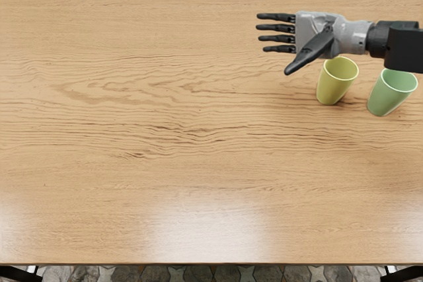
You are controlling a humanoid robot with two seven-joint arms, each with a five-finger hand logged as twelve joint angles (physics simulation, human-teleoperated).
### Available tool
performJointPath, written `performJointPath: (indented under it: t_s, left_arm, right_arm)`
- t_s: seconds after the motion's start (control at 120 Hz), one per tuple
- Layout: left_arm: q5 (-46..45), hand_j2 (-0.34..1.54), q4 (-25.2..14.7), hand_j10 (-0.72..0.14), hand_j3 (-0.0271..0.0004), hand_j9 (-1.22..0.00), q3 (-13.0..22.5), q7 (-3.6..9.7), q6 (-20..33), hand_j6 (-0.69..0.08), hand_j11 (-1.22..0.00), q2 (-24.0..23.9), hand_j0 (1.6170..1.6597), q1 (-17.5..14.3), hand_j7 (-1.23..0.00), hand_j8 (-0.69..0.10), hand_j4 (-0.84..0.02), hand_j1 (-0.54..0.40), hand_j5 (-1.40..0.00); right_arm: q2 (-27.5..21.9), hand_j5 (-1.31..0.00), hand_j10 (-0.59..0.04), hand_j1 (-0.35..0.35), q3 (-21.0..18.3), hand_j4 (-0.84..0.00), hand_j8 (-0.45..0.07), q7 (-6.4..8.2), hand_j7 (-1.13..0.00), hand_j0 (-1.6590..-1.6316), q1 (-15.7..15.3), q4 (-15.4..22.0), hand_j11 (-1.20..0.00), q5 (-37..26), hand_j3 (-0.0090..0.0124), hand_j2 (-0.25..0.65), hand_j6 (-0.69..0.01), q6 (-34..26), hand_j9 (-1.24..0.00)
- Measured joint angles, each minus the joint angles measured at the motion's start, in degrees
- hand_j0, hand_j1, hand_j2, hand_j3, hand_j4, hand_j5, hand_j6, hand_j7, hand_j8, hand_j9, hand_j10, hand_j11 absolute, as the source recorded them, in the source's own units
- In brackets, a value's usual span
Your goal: Pick up cup and place in cup with right hand
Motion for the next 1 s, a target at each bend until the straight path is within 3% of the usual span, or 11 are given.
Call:
performJointPath:
  t_s: [0.217, 0.392, 0.575, 0.792, 0.883, 1.0]
  left_arm:
    - [0.0, 0.0, -0.01, -0.012, -0.0001, -0.01, 0.0, 0.0, 0.0, -0.012, -0.01, 0.0, 1.658, 0.0, -0.01, -0.012, -0.012, 0.335, -0.01]
    - [0.0, 0.0, 0.0, -0.012, -0.0001, -0.01, 0.0, 0.0, 0.0, -0.012, -0.01, 0.0, 1.6581, 0.0, -0.01, -0.012, -0.012, 0.335, -0.01]
    - [0.0, 0.0, -0.01, -0.012, -0.0001, -0.01, 0.0, 0.0, 0.0, -0.012, -0.01, 0.0, 1.6581, 0.0, -0.01, -0.012, -0.012, 0.335, -0.01]
    - [0.0, 0.0, 0.0, -0.012, -0.0001, -0.01, 0.0, 0.0, 0.01, -0.012, -0.01, 0.0, 1.6581, 0.0, -0.01, -0.012, -0.012, 0.335, -0.01]
    - [0.0, 0.0, 0.0, -0.012, -0.0001, -0.01, 0.0, 0.0, 0.0, -0.012, -0.01, 0.0, 1.6581, 0.0, -0.01, -0.012, -0.012, 0.335, -0.01]
    - [0.0, 0.0, -0.01, -0.012, -0.0001, -0.01, 0.0, 0.0, -0.01, -0.012, -0.01, 0.0, 1.6581, 0.0, -0.01, -0.012, -0.012, 0.335, -0.01]
  right_arm:
    - [-0.13, 0.0, 0.001, -0.349, 0.65, 0.0, 0.001, -0.75, 0.0, -1.6581, 0.42, -0.14, 0.0, -2.0, 0.0, 0.001, 0.001, 0.0, 0.0]
    - [-0.51, 0.0, 0.0, -0.349, 6.21, 0.0, 0.0, -0.64, 0.0, -1.6581, 1.38, -0.15, 0.0, -21.02, 0.0, 0.001, 0.001, -0.01, 0.0]
    - [-0.63, 0.0, 0.0, -0.349, 7.17, -0.001, -0.001, -0.78, 0.0, -1.6581, 3.28, 0.62, 0.0, -35.42, 0.0, 0.001, -0.001, -4.37, 0.0]
    - [-1.52, 0.0, -0.001, -0.349, 4.61, -0.002, -0.002, -9.48, 0.0, -1.6581, 3.69, 2.09, 0.0, -41.02, 0.0, 0.0, -0.002, -13.32, 0.0]
    - [-1.59, 0.0, -0.001, -0.349, 3.03, -0.002, -0.002, -11.03, 0.0, -1.6581, 3.79, 2.34, 0.0, -43.12, 0.0, 0.0, -0.003, -16.03, 0.0]
    - [-1.3, 0.0, -0.002, -0.349, -0.93, -0.003, -0.003, -11.69, 0.0, -1.6581, 4.52, 2.34, 0.0, -44.36, 0.0, 0.001, -0.004, -21.36, 0.0]
